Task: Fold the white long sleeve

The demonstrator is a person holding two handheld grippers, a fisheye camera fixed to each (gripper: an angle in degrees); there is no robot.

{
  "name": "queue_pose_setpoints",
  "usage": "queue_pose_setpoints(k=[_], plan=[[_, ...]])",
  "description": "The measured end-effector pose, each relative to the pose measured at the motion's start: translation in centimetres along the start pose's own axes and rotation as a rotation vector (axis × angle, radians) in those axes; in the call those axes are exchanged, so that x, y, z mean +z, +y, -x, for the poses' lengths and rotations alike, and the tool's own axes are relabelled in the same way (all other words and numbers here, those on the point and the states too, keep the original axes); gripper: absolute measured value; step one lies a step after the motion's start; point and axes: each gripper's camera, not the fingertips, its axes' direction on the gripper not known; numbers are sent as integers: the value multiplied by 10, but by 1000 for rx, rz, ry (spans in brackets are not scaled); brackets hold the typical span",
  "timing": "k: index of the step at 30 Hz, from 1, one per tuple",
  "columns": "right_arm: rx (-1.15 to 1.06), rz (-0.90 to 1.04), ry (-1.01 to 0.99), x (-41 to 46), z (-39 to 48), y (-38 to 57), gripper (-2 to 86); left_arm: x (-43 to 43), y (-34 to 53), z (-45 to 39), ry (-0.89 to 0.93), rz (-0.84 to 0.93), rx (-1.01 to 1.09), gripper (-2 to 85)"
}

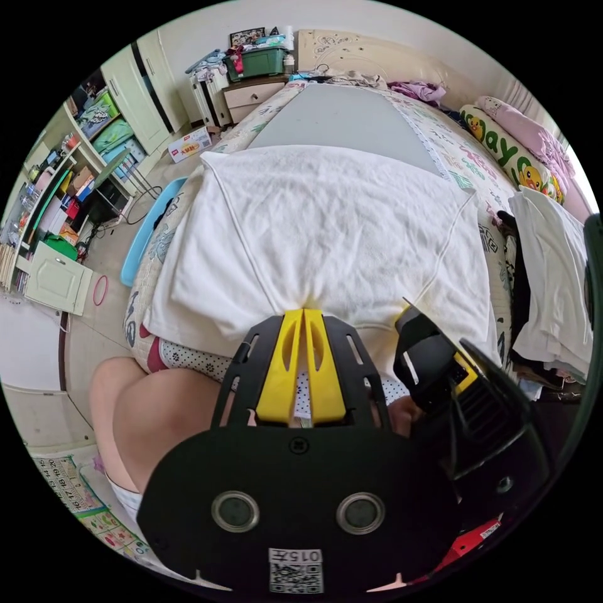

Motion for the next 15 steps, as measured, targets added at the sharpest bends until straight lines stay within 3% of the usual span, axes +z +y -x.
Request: queue_pose_setpoints(k=[15], plan=[[54, 16, -68, -2, -30, -6, -6, -35, -22, -17, -61, 36, 60, -6]])
